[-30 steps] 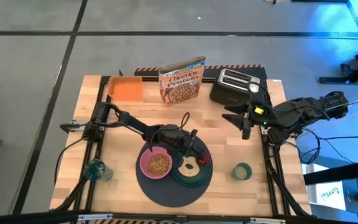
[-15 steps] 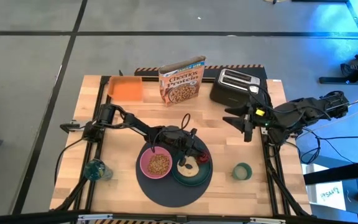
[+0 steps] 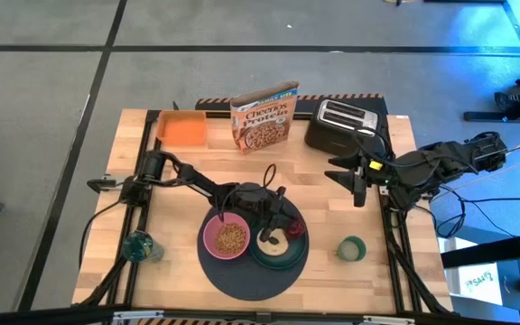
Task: Arrange a breakfast setting
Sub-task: Put the apple on the green plate, then put the cup on the table mat
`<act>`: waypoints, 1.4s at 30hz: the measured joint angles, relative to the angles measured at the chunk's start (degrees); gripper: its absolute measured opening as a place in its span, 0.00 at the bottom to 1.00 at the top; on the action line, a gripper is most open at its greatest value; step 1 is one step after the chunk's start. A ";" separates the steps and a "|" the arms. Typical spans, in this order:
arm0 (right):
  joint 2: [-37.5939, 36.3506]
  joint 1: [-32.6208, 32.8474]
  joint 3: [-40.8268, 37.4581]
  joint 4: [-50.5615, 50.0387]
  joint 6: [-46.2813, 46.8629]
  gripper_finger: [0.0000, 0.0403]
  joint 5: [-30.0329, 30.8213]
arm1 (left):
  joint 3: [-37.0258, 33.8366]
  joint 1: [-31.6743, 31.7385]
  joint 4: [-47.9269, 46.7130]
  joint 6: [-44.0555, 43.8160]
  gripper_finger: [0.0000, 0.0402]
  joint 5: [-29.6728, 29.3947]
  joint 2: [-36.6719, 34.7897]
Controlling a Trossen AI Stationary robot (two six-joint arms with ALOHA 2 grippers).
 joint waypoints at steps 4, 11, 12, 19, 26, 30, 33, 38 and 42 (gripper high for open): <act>-0.03 0.00 0.00 -1.63 0.93 0.49 0.11 | 0.00 0.08 -0.35 -0.12 0.37 0.52 -1.93; -0.38 -0.01 0.00 -16.83 14.49 0.49 0.48 | -0.02 0.08 -4.69 -1.61 0.42 0.66 -6.91; -0.37 -0.04 0.00 -20.35 17.61 0.49 -1.07 | -0.02 0.08 -6.18 -2.03 0.42 0.65 -8.63; 2.07 -0.02 -3.24 -35.44 29.95 0.49 -18.12 | 0.04 0.04 -24.47 -2.83 0.42 -4.66 -23.59; 3.78 0.02 -13.61 -35.90 30.81 0.49 -33.24 | 0.07 0.30 -37.95 -3.47 0.42 -13.60 -38.18; 3.91 0.02 -19.64 -32.34 30.62 0.49 -40.31 | 0.07 0.26 -41.49 -3.44 0.41 -15.57 -44.15; 3.96 0.02 -22.84 -25.34 30.57 0.49 -43.61 | 0.07 0.23 -45.50 -3.48 0.41 -16.60 -47.40; 4.35 0.31 -24.26 -19.18 31.63 0.49 -43.83 | 0.07 0.23 -52.99 -4.14 0.41 -20.04 -49.66; 5.90 3.53 -24.33 -20.76 32.32 0.49 -42.71 | 0.07 0.23 -56.50 -6.21 0.41 -20.31 -49.61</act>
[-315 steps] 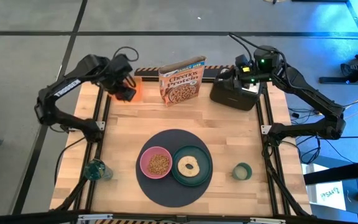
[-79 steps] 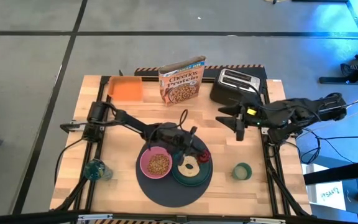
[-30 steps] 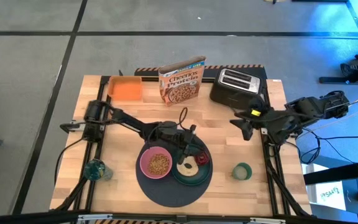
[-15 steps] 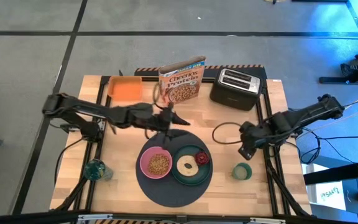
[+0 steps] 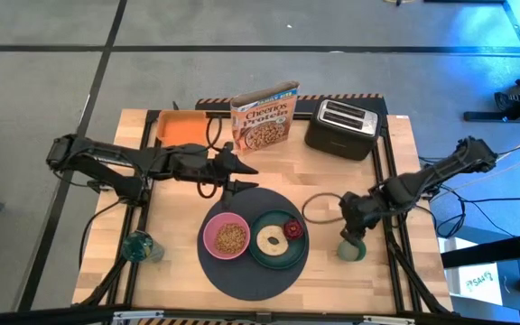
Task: Arrange a breakfast setting
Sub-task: Put the cup on the table mat
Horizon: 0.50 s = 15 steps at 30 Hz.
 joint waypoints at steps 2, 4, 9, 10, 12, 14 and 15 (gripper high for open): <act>1.03 2.17 0.00 0.09 0.80 0.49 -0.01 | 0.00 0.00 -0.48 -0.16 0.41 0.00 0.26; 1.88 4.20 0.00 0.23 1.71 0.49 0.07 | 0.00 0.00 -0.82 -0.15 0.41 0.01 0.47; 3.04 7.15 -0.01 0.06 5.09 0.49 1.51 | 0.00 0.33 -0.77 0.18 0.41 0.02 0.48; 3.17 7.61 -0.02 0.09 5.51 0.49 1.99 | 0.00 0.59 -0.81 0.19 0.41 0.02 0.48; 3.43 8.20 -0.02 0.06 6.82 0.49 2.61 | 0.00 1.13 -0.80 0.24 0.41 -0.04 0.50; 3.80 8.23 -0.02 -0.03 7.43 0.49 3.24 | 0.00 1.69 -0.76 0.26 0.41 -0.07 0.49; 4.07 8.23 -0.02 -0.30 7.68 0.49 3.24 | 0.00 1.94 -0.77 0.27 0.41 -0.07 0.50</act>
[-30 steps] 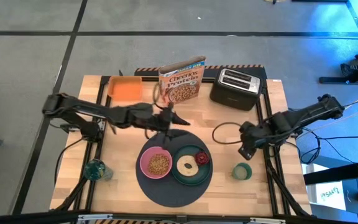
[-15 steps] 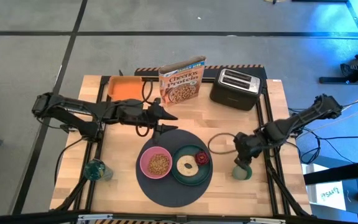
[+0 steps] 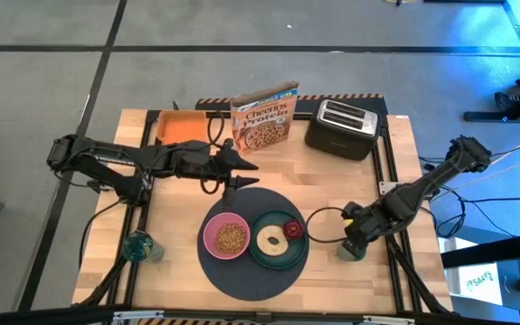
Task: Arrange a breakfast setting
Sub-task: Put the cup on the table mat
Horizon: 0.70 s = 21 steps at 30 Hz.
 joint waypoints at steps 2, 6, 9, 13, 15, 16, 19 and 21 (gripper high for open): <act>0.68 -0.02 0.00 -0.38 0.38 0.49 0.44 | 0.00 0.26 0.04 -0.02 0.41 0.02 0.00; 3.22 -0.02 0.00 -0.97 0.36 0.49 1.07 | 0.00 0.27 0.28 -0.04 0.41 0.03 0.00; 5.40 -0.15 -0.02 -2.44 -0.55 0.49 0.82 | 0.00 -0.02 0.27 -0.05 0.41 0.04 0.00; 7.46 -0.17 -0.02 -3.28 -0.88 0.45 0.87 | 0.00 -0.36 0.27 -0.10 0.41 0.09 0.00; 7.84 -0.17 -0.02 -3.27 -0.90 0.38 0.85 | 0.00 -0.36 0.27 -0.10 0.41 0.11 0.00; 7.91 -0.17 -0.02 -3.27 -0.90 0.33 0.83 | 0.00 -0.32 0.25 -0.12 0.41 0.10 0.00; 7.95 -0.17 -0.02 -3.27 -0.94 0.17 0.92 | 0.00 -0.32 0.27 -0.12 0.41 0.08 0.00; 7.95 -0.17 -0.02 -3.24 -1.23 0.06 1.51 | 0.00 -0.32 0.25 -0.12 0.41 0.08 0.00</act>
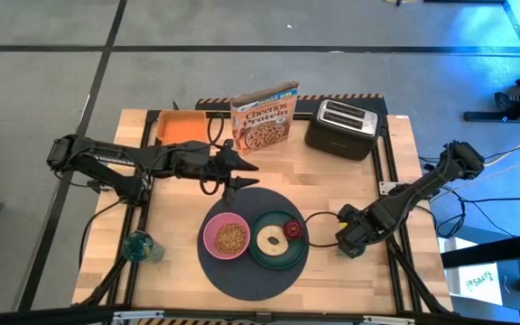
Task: Arrange a breakfast setting
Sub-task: Put the cup on the table mat
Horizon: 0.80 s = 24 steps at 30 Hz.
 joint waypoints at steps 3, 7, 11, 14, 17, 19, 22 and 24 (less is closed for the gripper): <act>-0.04 0.00 0.00 0.26 -0.47 0.03 0.39 | 0.00 0.00 0.00 0.00 0.41 0.01 0.00; -0.53 0.00 0.00 0.04 1.37 0.02 -0.12 | 0.00 0.00 0.00 0.00 0.41 0.01 0.00; -2.03 -0.01 1.90 -3.85 4.17 0.01 0.51 | 0.00 -0.38 -0.07 0.48 0.41 0.97 0.00; -3.36 -1.23 5.02 -7.83 6.01 0.01 3.53 | 0.00 -1.04 -0.38 4.61 0.41 3.34 0.00; -3.92 -3.85 8.92 -12.55 7.77 0.01 9.02 | 0.00 -1.76 -0.39 2.77 0.41 1.16 0.00; -3.98 -6.23 11.66 -13.24 7.81 0.01 13.14 | 0.00 -1.73 -0.29 0.11 0.41 -2.60 0.00; -3.98 -10.38 15.15 -11.38 5.76 0.00 18.54 | 0.00 -1.62 1.04 0.90 0.41 -5.34 0.00; -3.98 -13.86 17.01 -8.41 2.79 0.00 20.49 | 0.00 -1.71 2.27 3.17 0.42 -5.54 0.00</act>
